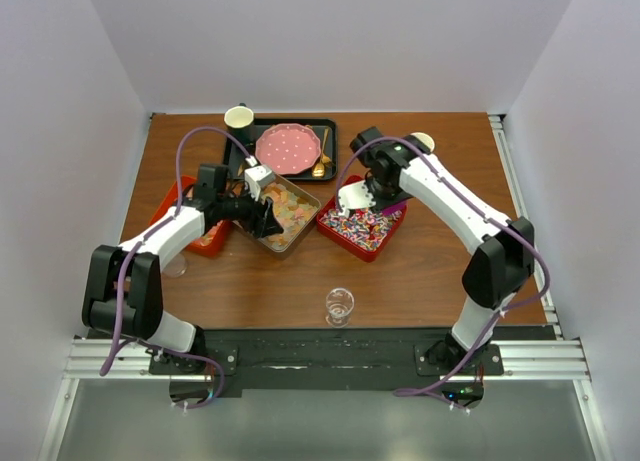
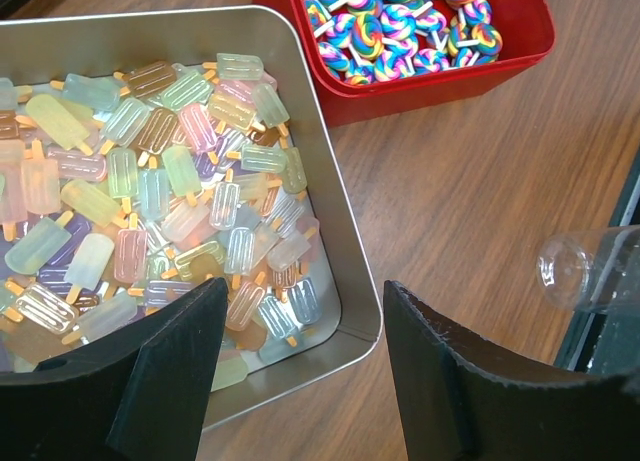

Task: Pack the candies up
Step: Scoop the fake candies from the storage box.

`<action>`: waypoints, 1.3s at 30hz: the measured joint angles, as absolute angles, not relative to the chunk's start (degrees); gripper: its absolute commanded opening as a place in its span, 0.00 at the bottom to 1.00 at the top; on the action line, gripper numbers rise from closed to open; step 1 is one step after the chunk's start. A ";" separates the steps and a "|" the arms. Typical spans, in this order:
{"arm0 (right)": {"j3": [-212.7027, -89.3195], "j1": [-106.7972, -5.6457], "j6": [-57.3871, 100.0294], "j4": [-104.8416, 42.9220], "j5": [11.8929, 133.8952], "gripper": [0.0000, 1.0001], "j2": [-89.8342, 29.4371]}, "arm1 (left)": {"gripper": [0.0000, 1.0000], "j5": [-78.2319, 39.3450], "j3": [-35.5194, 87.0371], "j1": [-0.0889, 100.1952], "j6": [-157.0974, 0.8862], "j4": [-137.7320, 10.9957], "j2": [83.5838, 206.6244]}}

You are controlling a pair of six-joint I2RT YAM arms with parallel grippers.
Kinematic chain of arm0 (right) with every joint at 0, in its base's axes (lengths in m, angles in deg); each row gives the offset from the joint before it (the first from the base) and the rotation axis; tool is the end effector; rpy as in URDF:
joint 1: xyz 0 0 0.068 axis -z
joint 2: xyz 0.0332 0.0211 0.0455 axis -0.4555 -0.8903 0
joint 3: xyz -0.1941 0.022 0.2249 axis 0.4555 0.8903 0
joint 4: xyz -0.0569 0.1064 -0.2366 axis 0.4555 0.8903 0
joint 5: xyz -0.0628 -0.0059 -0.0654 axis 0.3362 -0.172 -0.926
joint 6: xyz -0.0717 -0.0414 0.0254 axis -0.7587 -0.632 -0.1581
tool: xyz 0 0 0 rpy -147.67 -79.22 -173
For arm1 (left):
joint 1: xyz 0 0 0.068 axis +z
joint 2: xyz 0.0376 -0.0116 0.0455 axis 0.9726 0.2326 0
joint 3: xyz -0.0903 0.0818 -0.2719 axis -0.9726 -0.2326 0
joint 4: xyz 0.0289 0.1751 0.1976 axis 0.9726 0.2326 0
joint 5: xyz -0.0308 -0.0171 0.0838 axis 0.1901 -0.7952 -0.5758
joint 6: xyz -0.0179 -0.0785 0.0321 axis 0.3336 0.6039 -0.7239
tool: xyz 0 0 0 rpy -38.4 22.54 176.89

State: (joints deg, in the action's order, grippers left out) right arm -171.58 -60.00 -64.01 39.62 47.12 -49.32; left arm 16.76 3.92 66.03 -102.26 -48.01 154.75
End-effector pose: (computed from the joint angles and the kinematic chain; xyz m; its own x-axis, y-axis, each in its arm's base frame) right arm 0.3167 0.1766 0.2994 0.2788 -0.9288 0.2440 -0.8848 -0.3472 -0.3107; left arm 0.3050 -0.1113 0.2140 -0.5841 0.2665 -0.7667 0.7362 0.5718 -0.3621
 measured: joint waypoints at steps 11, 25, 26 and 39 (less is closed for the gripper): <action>-170.44 -66.27 -64.06 37.20 37.94 0.00 -55.35 | 0.67 15.56 2.74 66.03 -102.22 -48.84 154.73; -176.56 -74.95 -58.33 41.72 42.86 0.00 -58.13 | 0.66 15.60 2.52 66.03 -101.06 -49.98 154.75; -176.89 -74.58 -58.40 41.74 42.84 0.00 -58.13 | 0.66 15.63 2.52 66.03 -100.93 -50.08 154.75; -176.08 -64.90 -57.48 42.92 42.86 0.00 -58.06 | 0.61 12.15 2.52 66.03 -101.26 -50.17 157.49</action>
State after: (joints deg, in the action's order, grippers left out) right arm -176.08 -64.90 -57.48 42.92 42.86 -58.06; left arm 12.15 2.52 66.03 -101.26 -50.17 157.49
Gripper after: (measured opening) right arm 0.313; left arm 0.644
